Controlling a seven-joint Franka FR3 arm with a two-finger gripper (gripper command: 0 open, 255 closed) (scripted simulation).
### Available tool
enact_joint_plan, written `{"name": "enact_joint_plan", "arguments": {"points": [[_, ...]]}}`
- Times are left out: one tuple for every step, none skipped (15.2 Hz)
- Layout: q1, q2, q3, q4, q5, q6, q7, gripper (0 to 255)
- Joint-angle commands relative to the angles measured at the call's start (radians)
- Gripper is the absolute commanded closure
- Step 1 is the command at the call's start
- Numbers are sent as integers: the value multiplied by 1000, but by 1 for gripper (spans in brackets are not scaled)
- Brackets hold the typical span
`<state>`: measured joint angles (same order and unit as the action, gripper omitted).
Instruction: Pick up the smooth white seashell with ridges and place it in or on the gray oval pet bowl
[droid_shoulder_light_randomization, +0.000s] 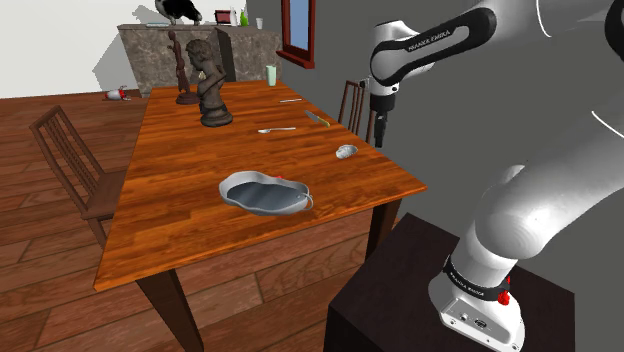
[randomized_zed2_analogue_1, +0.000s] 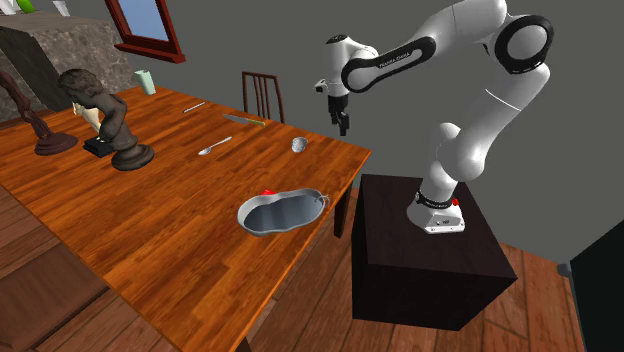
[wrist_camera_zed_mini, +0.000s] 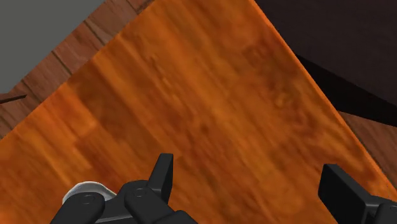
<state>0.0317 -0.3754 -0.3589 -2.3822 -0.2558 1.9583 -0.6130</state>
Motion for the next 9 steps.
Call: {"name": "enact_joint_plan", "arguments": {"points": [[9, 72, -33, 36, 4, 54, -77, 0], [14, 109, -48, 55, 11, 80, -114, 0], [19, 147, -62, 75, 20, 105, -152, 0], [23, 186, -75, 97, 31, 129, -191, 0], [27, 225, -86, 120, 45, 152, -230, 0], [30, 265, -97, 144, 62, 173, -270, 0], [31, 305, -104, 170, 80, 193, -311, 0], [31, 346, -111, 197, 101, 212, -352, 0], [30, 386, -115, 225, 123, 229, -393, 0]]}}
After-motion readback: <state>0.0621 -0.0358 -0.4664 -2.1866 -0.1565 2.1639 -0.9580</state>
